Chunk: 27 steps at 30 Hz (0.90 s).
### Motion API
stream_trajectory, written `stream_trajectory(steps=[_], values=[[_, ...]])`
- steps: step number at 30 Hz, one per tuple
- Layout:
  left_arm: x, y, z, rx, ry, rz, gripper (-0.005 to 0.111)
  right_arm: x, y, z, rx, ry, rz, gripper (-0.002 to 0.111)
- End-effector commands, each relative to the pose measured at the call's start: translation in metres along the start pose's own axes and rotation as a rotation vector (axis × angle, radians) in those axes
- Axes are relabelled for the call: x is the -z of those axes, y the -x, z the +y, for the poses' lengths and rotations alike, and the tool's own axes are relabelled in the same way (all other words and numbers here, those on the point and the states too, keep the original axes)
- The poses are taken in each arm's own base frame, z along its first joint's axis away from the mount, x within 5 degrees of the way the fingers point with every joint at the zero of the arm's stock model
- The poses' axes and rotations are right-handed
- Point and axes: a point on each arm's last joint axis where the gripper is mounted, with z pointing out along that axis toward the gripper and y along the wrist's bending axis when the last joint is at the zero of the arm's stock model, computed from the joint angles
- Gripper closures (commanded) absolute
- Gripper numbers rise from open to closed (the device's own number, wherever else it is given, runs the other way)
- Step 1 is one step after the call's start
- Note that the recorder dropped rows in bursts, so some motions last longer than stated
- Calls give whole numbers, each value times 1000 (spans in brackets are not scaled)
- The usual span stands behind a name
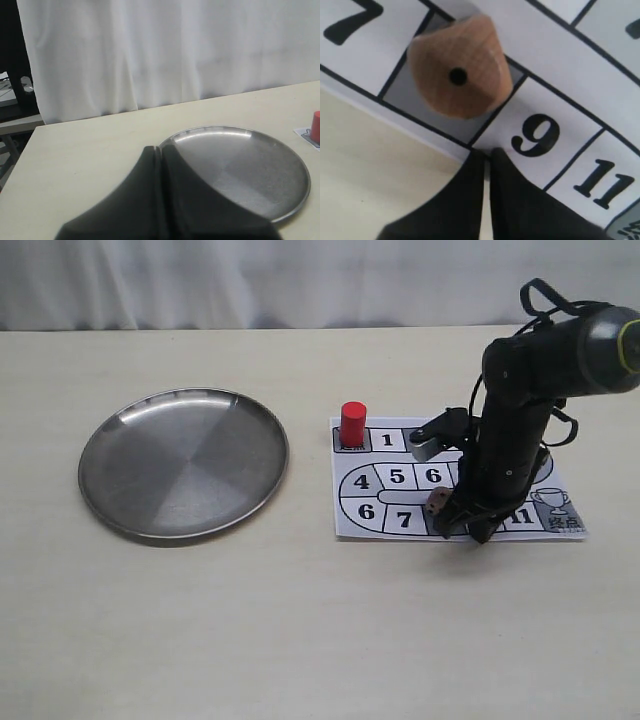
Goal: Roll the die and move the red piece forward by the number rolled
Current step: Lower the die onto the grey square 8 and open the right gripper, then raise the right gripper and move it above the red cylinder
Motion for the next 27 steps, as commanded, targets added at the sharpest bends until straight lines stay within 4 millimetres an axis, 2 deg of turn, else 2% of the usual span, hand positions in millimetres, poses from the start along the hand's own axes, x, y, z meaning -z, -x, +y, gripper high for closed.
stream_trajectory(steps=[1,15,17,21,25,27], values=[[0,0,-1,2,-9,-9,107,-1,0,-1,5,3,-8,104],[0,0,-1,2,-9,-9,107,-1,0,-1,3,3,-8,104],[0,0,-1,2,-9,-9,107,4,0,-1,2,-1,-19,104],[0,0,-1,2,-9,-9,107,40,1,-4,-13,-23,-75,104],[0,0,-1,2,-9,-9,107,91,2,-7,-132,-66,-245,104],[0,0,-1,2,-9,-9,107,108,2,-8,-181,-81,-330,104]])
